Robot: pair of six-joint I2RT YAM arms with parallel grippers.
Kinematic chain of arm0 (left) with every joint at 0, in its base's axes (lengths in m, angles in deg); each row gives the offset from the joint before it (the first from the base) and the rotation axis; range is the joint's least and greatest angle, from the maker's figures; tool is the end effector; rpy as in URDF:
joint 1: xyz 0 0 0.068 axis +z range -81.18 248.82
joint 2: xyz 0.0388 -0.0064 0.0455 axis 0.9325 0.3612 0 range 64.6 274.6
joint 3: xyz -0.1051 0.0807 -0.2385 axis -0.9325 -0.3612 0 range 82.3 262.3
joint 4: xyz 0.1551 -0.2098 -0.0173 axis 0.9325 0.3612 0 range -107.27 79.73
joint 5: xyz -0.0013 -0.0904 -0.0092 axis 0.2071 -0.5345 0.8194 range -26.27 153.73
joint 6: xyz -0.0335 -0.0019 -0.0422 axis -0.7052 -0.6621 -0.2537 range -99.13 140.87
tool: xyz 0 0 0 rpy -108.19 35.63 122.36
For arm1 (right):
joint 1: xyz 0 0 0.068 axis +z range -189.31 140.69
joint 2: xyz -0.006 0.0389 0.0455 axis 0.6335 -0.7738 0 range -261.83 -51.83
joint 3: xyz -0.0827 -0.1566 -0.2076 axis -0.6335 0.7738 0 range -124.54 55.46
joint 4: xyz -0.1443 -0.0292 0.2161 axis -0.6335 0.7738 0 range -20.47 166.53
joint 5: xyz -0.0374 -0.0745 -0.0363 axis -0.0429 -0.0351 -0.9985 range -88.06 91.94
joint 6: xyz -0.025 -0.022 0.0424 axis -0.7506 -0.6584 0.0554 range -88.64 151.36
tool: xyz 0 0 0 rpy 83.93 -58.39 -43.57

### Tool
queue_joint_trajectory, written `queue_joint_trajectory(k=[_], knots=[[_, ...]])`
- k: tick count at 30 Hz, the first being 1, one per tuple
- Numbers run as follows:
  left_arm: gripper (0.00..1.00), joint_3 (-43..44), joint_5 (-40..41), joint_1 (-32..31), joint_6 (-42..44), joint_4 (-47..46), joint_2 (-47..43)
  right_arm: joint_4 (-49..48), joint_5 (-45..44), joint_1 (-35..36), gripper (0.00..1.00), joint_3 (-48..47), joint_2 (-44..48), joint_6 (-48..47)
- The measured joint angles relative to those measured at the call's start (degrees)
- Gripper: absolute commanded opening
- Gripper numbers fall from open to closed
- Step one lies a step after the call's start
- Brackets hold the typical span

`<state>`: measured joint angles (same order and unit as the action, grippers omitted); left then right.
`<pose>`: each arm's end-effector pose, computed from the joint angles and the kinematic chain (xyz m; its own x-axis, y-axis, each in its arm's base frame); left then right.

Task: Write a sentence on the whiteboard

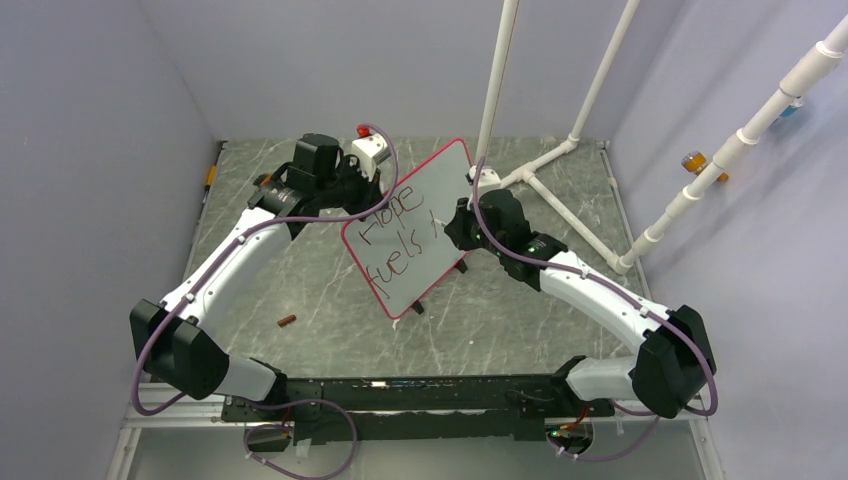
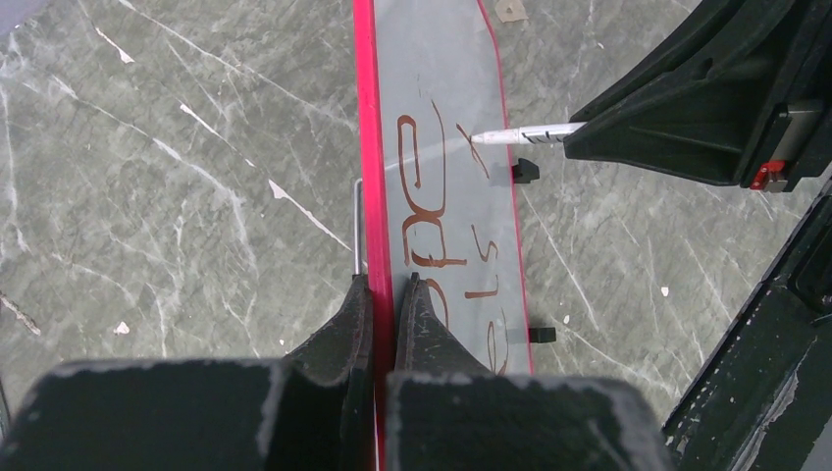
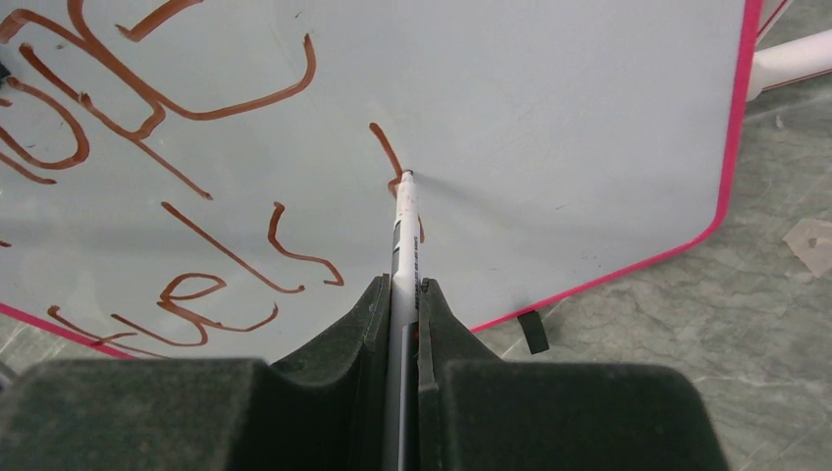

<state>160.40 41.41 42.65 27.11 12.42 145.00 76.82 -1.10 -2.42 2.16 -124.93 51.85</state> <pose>0.2756 -0.1506 0.3673 -0.3969 0.3071 -0.8649 0.7447 0.6587 -0.1078 0.2344 0.1735 0.2897 -0.5377 0.0335 -0.8424 -0.3985 0.8704 0.2890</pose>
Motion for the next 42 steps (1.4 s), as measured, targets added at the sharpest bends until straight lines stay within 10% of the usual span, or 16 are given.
queue_joint_trajectory(k=[42], knots=[[0.0, 0.0, -0.3, -0.1, 0.0, -0.1, 0.0, 0.7, -1.2, -0.5, 0.0, 1.7, 3.2, 0.0]])
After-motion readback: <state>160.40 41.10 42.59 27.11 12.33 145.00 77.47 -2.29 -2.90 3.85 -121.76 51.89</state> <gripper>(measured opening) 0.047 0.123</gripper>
